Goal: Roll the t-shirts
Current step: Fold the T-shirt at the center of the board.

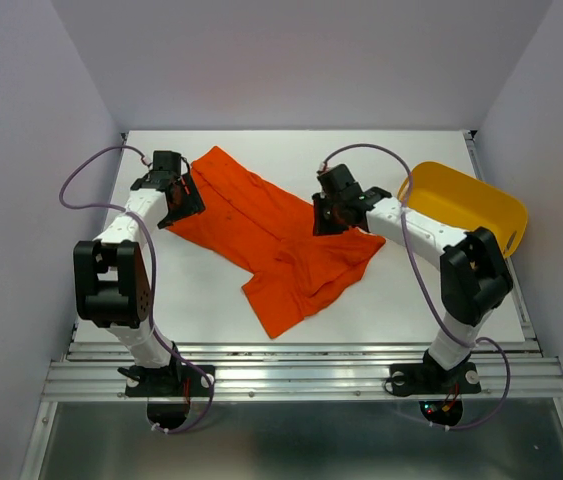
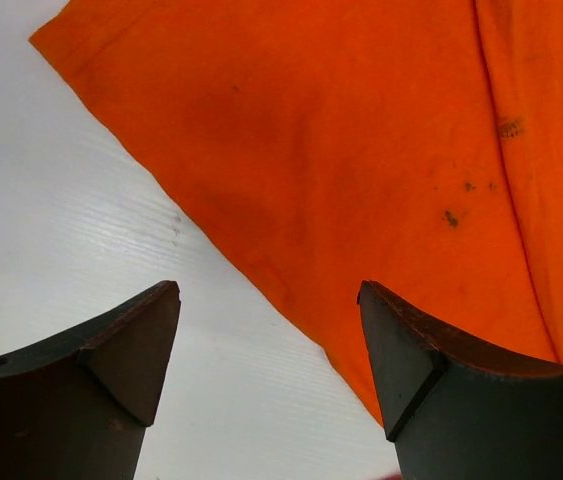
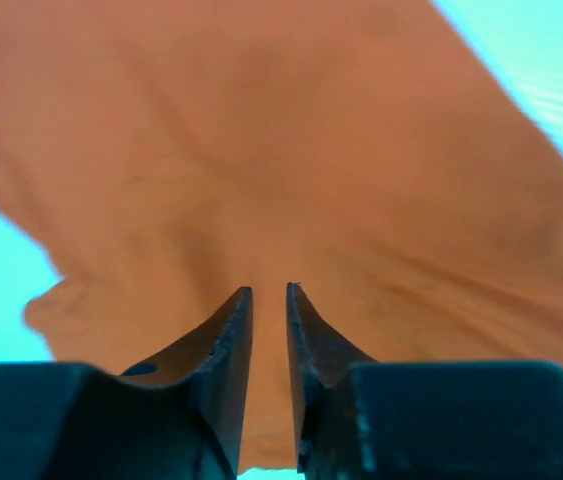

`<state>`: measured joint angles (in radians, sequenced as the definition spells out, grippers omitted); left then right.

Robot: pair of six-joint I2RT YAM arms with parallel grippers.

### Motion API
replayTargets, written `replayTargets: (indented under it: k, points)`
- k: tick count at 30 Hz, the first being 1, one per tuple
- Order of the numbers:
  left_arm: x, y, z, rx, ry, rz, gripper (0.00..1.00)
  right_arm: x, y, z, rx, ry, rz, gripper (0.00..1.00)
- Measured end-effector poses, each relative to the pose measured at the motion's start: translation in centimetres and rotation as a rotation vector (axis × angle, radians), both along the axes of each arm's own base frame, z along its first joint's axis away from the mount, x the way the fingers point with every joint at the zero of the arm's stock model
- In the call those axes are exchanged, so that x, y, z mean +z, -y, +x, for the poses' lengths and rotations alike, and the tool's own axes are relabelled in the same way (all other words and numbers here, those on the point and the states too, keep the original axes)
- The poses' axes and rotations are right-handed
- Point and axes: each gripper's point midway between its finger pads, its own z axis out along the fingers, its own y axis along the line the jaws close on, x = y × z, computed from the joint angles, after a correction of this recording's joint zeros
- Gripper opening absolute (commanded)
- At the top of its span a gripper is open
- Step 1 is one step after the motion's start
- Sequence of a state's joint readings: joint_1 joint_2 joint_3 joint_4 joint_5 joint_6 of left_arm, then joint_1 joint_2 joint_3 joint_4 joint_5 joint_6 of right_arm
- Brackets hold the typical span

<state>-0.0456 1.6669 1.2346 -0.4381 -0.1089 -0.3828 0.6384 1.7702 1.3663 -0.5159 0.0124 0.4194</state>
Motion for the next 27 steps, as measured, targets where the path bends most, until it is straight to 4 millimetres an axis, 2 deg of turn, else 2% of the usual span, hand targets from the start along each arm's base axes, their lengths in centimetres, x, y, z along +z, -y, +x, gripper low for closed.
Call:
replayTargets:
  k: [3,5,9,14,18,23,27]
  points:
    - [0.0,0.4,0.0,-0.006,0.000,-0.009,0.83,-1.7,3.7,0.9,-0.097,-0.017,-0.051,0.18]
    - [0.0,0.4,0.1,-0.003,0.002,-0.011,0.83,-3.6,6.5,1.0,-0.159,-0.049,-0.101,0.17]
    - [-0.4,0.3,0.3,0.002,0.000,-0.010,0.83,-6.1,9.5,0.6,-0.220,-0.093,-0.174,0.16]
    - [-2.2,0.1,0.3,0.007,-0.041,-0.005,0.83,-8.3,11.6,0.5,-0.262,-0.119,-0.247,0.15]
    - [-2.5,-0.4,0.2,0.021,-0.052,-0.004,0.83,-8.6,12.3,1.5,-0.292,-0.085,-0.279,0.15]
    - [-2.5,-3.8,0.0,0.101,-0.055,-0.005,0.83,-8.4,13.2,3.1,-0.331,-0.041,-0.308,0.14]
    - [-2.1,-6.5,-0.3,0.166,-0.047,0.000,0.83,-8.3,13.5,4.0,-0.339,-0.035,-0.303,0.18]
